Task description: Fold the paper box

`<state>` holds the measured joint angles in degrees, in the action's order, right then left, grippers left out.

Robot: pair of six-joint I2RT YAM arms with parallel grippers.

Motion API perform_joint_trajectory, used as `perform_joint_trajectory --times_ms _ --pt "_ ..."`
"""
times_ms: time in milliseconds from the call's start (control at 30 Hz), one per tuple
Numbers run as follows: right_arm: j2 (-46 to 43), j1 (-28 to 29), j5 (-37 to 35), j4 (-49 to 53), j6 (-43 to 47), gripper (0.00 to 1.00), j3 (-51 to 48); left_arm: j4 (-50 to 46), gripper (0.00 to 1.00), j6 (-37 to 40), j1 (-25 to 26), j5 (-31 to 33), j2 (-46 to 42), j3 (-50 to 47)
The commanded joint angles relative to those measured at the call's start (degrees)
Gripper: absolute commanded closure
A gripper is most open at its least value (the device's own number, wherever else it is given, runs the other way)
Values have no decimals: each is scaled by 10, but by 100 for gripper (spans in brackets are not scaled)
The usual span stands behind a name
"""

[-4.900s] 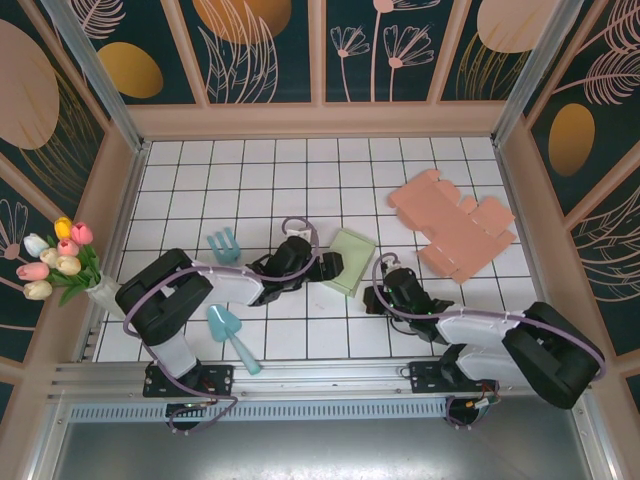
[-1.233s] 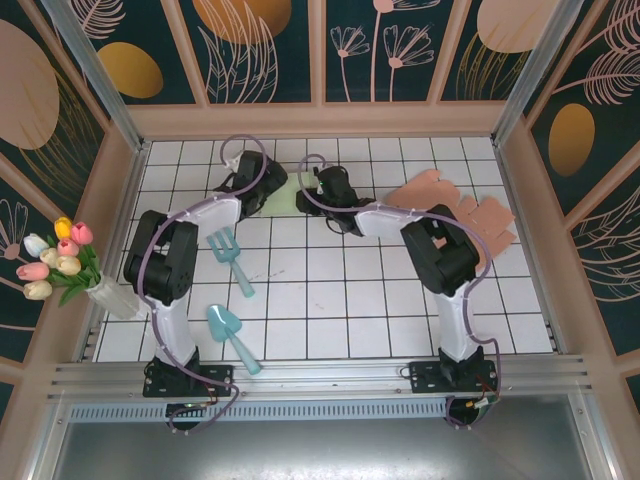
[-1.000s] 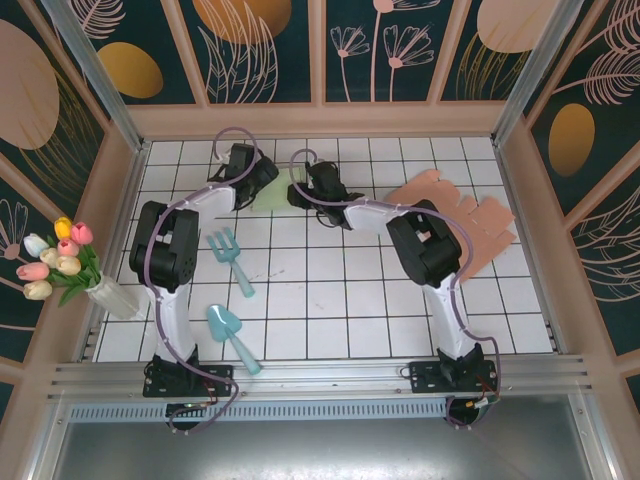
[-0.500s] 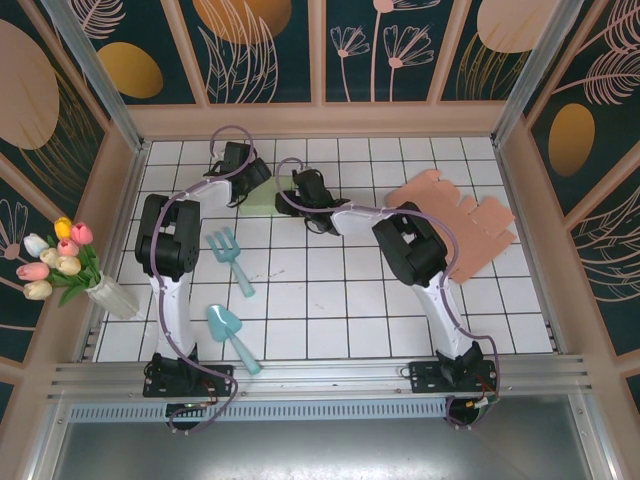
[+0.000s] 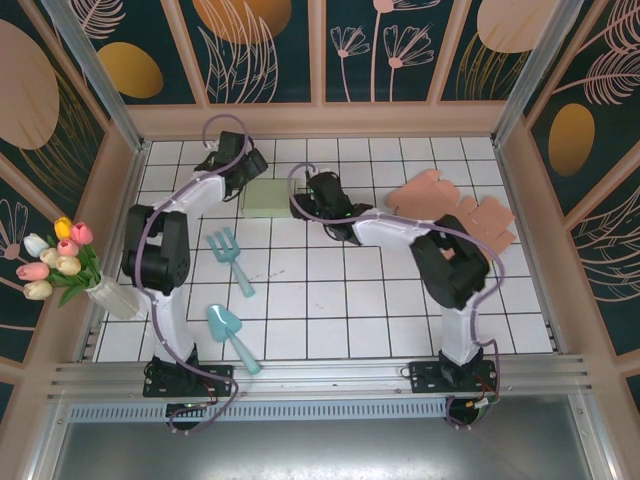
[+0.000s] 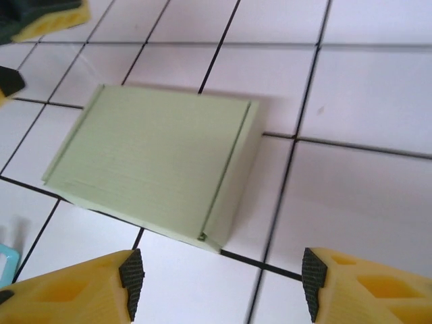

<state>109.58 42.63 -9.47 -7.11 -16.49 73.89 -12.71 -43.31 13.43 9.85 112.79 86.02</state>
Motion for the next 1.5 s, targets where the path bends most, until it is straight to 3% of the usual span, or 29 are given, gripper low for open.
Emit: perform_joint_trajectory --times_ms 0,100,200,300,433,533,700,800,1000,1233,1467 --pt "-67 -2 -95 89 90 32 -17 -33 6 13 0 22 -94 -26" --pt "-89 -19 -161 193 142 30 -13 -14 6 13 2 -3 -185 -102" --pt "-108 -59 -194 278 138 30 -16 -10 6 12 2 -60 -252 -181" --pt "-145 -100 -188 297 152 29 -51 15 6 17 5 -129 -327 -278" --pt "-159 -160 -190 314 159 29 -71 65 6 -8 9 -164 -460 -423" --pt "-147 -189 -163 311 161 30 -80 81 6 -32 22 -226 -541 -471" --pt "-110 -203 -150 254 144 33 -80 -18 6 33 32 -187 -653 -498" --pt "-67 -199 -161 205 150 35 -59 -29 5 39 32 -159 -709 -538" --pt "-7 -185 -196 146 174 37 -37 -4 5 37 32 -165 -713 -562" --pt "55 -184 -239 157 209 44 -3 9 5 37 32 -169 -708 -572" --pt "68 -184 -245 144 239 76 -1 6 5 36 31 -140 -711 -574"
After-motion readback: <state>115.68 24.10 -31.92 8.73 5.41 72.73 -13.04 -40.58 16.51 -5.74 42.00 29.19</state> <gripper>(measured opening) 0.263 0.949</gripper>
